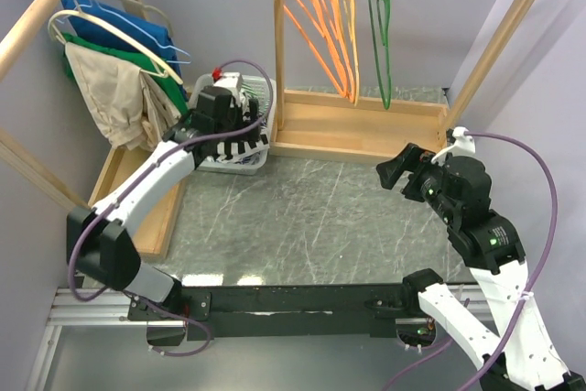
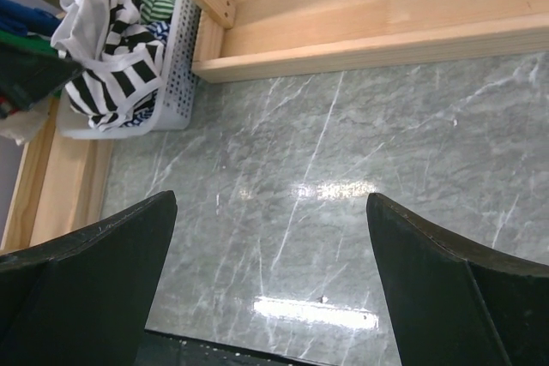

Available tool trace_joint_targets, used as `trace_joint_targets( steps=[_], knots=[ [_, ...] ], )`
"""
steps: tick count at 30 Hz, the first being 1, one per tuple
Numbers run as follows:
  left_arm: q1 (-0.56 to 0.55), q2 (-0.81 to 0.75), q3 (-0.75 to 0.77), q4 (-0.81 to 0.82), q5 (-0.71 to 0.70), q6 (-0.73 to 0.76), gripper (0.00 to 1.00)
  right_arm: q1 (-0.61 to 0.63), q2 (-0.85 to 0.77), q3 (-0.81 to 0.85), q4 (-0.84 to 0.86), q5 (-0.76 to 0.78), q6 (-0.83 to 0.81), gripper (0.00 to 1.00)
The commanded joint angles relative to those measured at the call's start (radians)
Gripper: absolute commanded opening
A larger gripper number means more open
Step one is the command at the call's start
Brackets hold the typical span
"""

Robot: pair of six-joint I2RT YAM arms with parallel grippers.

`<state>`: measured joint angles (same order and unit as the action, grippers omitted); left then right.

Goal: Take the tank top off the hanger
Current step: Place the tank top in the bin, then reset both arms

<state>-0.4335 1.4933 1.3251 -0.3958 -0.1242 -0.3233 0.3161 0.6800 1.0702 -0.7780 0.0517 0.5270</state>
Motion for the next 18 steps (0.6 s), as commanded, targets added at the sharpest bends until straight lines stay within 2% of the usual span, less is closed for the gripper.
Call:
trace_joint_targets(
  steps=[1, 9, 18],
  knots=[
    [-0.085, -0.122, -0.056, -0.008, 0.012, -0.051, 0.96, -0.003, -0.017, -0.024, 0.017, 0.046, -0.004, 1.0],
    [-0.215, -0.323, -0.157, 0.021, 0.086, -0.111, 0.96, -0.003, -0.019, -0.05, 0.017, 0.088, -0.019, 1.0],
    [-0.315, -0.436, -0.305, 0.077, 0.14, -0.146, 0.96, -0.002, -0.025, -0.118, 0.042, 0.161, -0.027, 1.0]
  ],
)
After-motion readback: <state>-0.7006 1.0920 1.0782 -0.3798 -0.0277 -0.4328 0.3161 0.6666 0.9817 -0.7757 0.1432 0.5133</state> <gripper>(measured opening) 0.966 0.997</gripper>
